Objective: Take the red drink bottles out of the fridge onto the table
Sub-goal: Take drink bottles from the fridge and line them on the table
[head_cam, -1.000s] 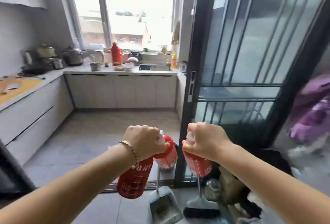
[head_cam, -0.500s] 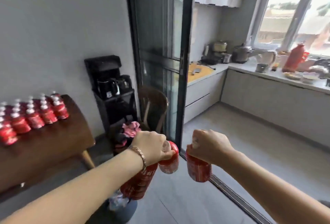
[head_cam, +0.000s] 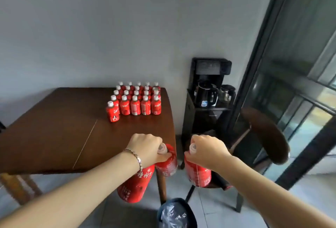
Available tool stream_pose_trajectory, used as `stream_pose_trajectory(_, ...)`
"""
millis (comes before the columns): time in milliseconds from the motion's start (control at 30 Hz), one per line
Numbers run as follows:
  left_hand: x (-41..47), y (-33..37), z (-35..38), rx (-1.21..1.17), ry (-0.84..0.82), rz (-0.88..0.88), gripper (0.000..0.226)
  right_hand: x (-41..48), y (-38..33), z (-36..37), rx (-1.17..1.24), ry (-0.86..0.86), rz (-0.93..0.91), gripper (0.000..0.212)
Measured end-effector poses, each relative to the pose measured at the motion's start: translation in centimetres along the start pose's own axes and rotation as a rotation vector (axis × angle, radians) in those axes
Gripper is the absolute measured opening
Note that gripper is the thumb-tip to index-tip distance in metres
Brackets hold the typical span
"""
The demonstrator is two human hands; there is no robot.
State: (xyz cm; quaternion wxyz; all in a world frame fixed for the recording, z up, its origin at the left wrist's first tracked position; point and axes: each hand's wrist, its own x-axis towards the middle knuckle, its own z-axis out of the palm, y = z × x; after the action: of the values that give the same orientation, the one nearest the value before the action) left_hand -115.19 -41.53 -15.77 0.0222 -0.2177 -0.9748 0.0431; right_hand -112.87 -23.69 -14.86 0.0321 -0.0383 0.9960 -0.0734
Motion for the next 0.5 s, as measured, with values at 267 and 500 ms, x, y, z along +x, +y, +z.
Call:
stream_pose_trajectory(267, 8.3, -11.8, 2.5, -0.007, 0.009, -0.227, 0.046, 17.1, -4.9, 1.0, 0.089, -0.051, -0.163, 0.039)
stream_pose_trajectory(500, 14.3, -23.0, 8.8, -0.004, -0.062, -0.235, 0.045, 30.1, -10.4, 7.4, 0.211, -0.132, -0.116, 0.037)
